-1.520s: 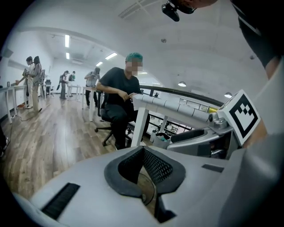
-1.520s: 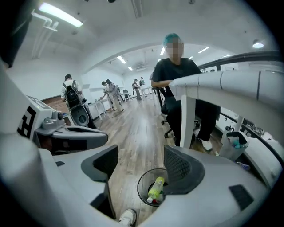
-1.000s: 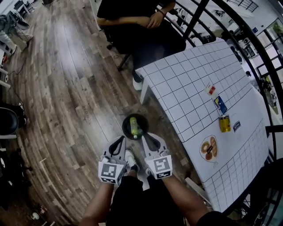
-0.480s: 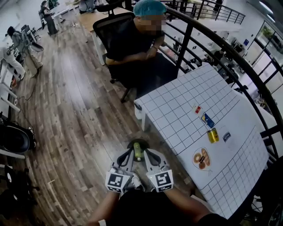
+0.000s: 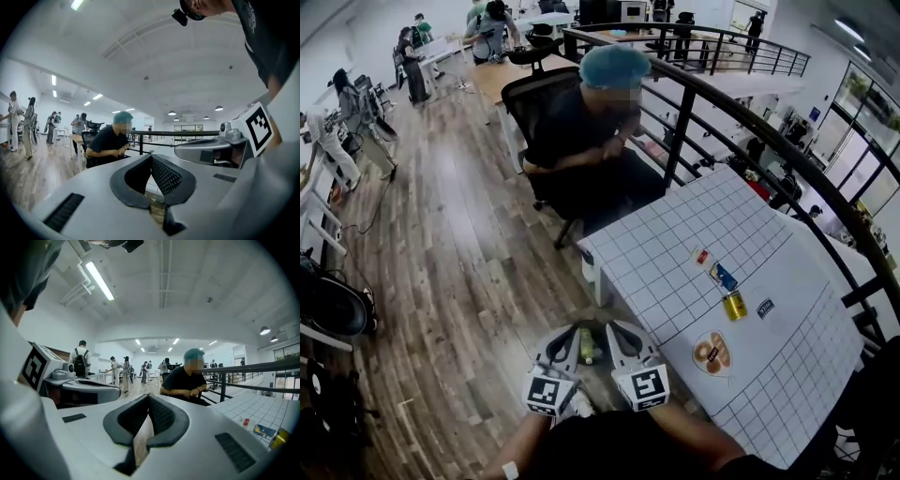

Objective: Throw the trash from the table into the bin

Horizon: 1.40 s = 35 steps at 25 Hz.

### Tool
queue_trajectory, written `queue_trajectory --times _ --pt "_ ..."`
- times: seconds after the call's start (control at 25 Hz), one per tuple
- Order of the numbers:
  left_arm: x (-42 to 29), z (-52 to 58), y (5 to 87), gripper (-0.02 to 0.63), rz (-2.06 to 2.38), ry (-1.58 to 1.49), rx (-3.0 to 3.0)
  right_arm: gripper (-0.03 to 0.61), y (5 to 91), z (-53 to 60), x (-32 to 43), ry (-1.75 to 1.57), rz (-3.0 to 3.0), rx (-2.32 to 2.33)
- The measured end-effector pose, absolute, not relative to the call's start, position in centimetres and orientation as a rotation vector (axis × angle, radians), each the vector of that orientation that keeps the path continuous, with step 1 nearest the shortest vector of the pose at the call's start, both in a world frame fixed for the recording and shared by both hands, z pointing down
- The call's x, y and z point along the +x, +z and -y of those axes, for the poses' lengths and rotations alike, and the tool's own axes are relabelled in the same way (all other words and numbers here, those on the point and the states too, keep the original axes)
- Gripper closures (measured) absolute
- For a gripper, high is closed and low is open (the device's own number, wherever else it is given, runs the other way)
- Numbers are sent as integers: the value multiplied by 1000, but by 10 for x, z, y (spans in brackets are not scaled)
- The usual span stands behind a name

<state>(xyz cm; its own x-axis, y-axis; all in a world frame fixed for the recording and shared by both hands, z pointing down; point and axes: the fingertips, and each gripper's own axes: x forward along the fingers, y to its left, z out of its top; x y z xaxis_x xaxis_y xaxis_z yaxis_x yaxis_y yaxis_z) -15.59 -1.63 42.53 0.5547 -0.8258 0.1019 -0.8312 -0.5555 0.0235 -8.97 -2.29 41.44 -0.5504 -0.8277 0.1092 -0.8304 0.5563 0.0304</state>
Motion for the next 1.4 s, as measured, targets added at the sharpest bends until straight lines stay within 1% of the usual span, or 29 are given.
queue_trajectory --times 0.36,0.88,1.08,1.4 --pt "-141 8 419 592 1477 119 2704 554 407 12 -69 16 2676 1444" --pt "-65 3 416 591 1251 145 2817 554 406 -1 1 39 2581 1614" --pt "-50 -11 416 591 1167 167 2866 554 410 -17 15 50 2539 1702" --pt "45 -15 406 592 1029 184 2959 554 398 -31 116 58 2446 1891"
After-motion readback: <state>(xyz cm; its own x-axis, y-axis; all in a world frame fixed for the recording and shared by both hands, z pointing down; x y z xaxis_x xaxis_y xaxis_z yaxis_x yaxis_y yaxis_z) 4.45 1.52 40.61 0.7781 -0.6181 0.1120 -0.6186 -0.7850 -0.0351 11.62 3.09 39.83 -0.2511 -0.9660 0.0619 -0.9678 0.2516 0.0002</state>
